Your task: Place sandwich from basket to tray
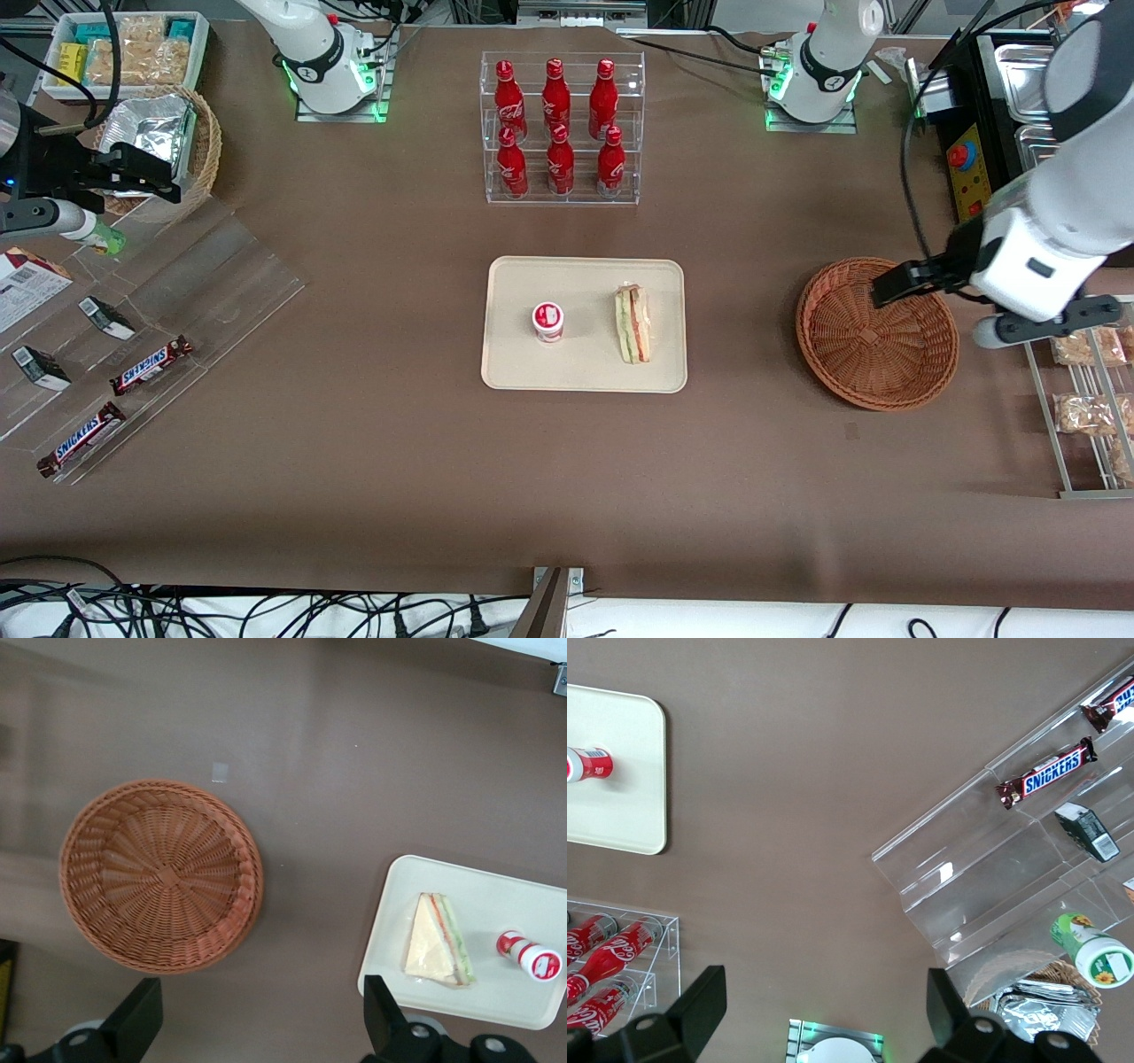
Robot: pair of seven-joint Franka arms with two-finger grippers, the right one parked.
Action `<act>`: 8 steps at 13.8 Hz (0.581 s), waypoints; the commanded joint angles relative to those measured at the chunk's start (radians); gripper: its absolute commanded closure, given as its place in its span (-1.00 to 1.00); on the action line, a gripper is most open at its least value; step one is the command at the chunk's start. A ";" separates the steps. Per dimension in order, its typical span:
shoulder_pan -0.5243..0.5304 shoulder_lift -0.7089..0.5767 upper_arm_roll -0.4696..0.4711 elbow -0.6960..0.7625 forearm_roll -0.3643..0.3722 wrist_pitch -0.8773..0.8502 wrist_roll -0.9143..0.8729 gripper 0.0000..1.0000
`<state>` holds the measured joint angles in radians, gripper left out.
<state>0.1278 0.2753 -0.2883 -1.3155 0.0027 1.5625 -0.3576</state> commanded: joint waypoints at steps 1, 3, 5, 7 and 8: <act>-0.077 -0.126 0.154 -0.099 -0.055 -0.005 0.158 -1.00; -0.122 -0.178 0.211 -0.152 -0.053 -0.005 0.225 -1.00; -0.128 -0.209 0.221 -0.177 -0.052 -0.007 0.301 -1.00; -0.128 -0.209 0.221 -0.168 -0.044 -0.021 0.312 -1.00; -0.126 -0.200 0.210 -0.165 -0.038 -0.021 0.310 -1.00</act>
<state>0.0135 0.0903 -0.0882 -1.4546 -0.0326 1.5452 -0.0819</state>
